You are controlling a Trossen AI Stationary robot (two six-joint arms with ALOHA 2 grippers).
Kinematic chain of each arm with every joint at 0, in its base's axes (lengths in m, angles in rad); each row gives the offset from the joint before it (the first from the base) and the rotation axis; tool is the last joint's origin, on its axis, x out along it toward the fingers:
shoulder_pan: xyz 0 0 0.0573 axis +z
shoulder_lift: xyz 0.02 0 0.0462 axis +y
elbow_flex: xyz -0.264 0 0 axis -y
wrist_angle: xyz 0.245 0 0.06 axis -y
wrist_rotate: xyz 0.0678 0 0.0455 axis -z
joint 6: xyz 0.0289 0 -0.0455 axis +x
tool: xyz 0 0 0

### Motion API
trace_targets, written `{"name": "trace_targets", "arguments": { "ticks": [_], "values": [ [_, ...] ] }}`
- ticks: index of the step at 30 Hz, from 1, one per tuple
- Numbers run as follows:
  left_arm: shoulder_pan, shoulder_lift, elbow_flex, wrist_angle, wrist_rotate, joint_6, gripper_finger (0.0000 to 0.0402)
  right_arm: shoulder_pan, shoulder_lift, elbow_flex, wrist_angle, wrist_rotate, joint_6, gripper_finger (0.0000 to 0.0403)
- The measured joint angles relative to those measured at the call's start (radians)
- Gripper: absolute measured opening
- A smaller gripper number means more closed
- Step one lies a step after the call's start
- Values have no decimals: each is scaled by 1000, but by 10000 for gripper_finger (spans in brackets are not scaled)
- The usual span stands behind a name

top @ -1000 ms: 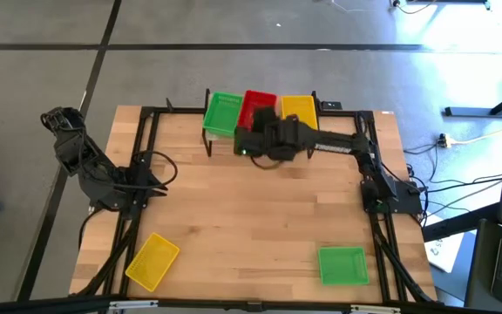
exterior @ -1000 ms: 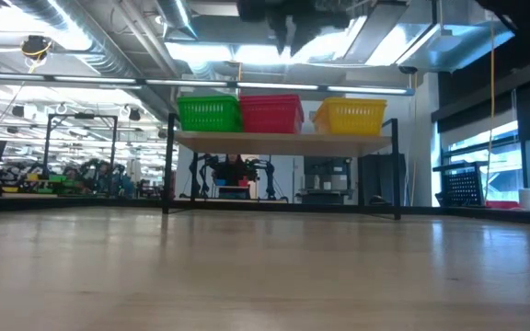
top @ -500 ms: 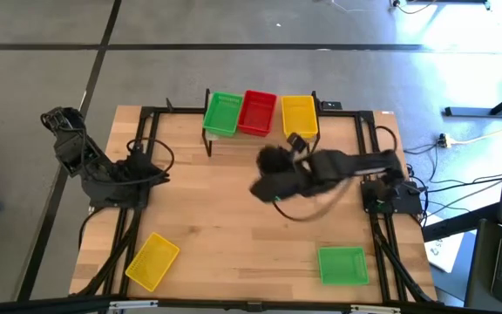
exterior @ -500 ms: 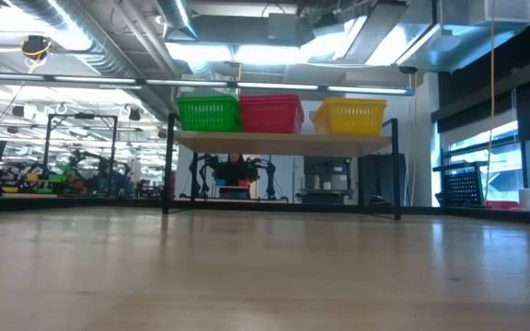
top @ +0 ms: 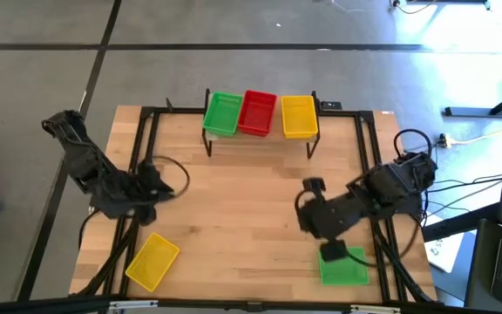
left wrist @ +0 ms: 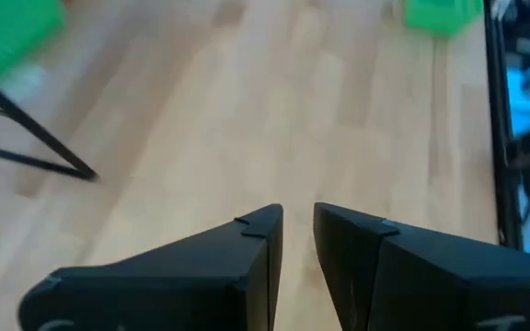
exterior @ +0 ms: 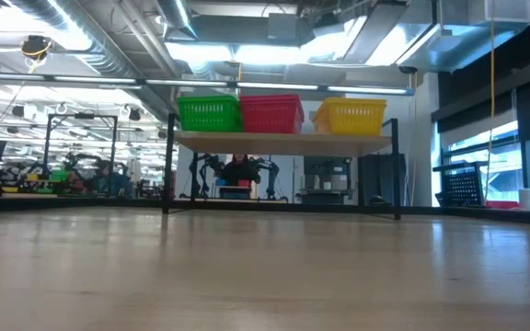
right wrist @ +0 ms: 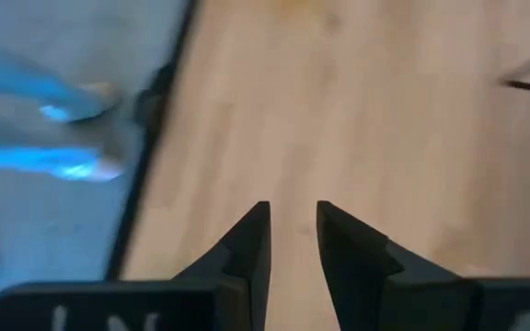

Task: Stack baskets on shelf by color
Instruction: Stack the green bin on top of the green bins on the shelf

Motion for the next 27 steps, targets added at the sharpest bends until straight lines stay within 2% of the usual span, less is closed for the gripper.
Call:
{"name": "trace_targets", "arguments": {
  "ticks": [3,7,13,20,23,27],
  "values": [
    [0,63,0,14,91,-21,57,42,-1,0,-3,-77,-17,91],
    [-9,147,0,44,206,-46,57,101,-1,-8,-2,-114,14,91],
    [-73,234,0,116,232,-51,57,188,1,-103,-3,-124,208,90],
    [-141,248,0,176,219,-56,57,265,1,-342,-3,-114,379,91],
    [-145,248,0,187,215,-59,57,287,1,-475,-1,-81,401,90],
    [-144,248,0,193,215,-58,57,293,1,-652,42,-91,403,90]
  ]
}}
